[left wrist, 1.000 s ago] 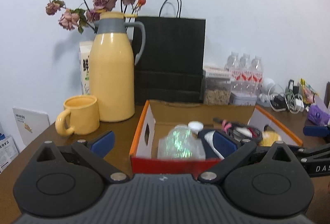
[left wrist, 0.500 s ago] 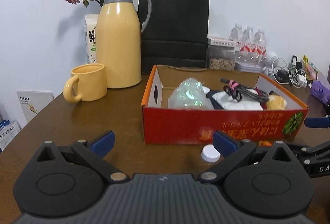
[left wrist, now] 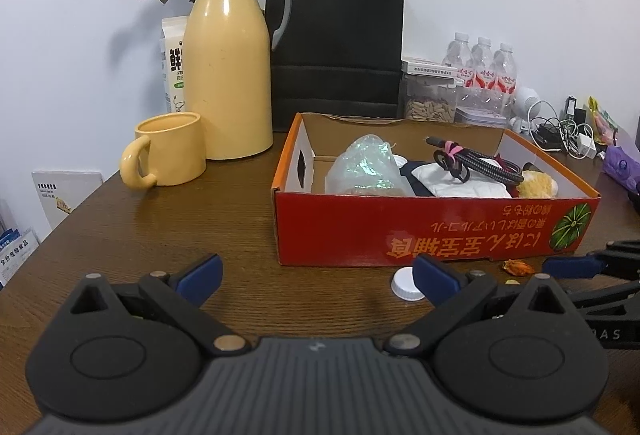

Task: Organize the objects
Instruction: 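Grasp the small cork block with the right tool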

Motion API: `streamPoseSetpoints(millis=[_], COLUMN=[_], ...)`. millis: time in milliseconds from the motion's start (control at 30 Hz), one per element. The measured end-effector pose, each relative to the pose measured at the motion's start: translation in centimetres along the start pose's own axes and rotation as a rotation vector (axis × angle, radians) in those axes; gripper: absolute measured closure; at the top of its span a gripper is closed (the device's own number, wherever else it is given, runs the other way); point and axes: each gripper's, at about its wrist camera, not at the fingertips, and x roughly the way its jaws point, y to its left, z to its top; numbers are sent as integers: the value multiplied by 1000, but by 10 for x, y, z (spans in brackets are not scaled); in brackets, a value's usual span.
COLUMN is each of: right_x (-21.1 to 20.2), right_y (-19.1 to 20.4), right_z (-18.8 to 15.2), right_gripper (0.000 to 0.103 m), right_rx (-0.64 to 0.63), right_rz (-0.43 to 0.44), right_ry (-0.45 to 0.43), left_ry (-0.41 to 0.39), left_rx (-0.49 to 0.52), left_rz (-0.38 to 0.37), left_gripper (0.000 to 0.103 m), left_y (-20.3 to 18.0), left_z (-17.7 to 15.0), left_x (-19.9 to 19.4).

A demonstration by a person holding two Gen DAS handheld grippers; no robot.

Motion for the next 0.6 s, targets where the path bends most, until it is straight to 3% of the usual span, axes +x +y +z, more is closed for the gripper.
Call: streamPoseSetpoints(millis=[133,200,300,600], right_x=[2,7,8,1], right_y=[2,2,5,3], right_z=[0,-1,-1,1], right_gripper=[57,72,83,83], right_rx=[15,16,12,16], right_rz=[9,13,12,-41], right_ry=[-1,28,23,-29], left_ry=[6,10,12,25], left_rx=[-4,-4,-8,-11], left_rz=[4,4,6,14], left_gripper=[0,0,0,0], left_y=[0,1,2,3], left_z=[0,0,0,-1], left_x=[1,2,3,7])
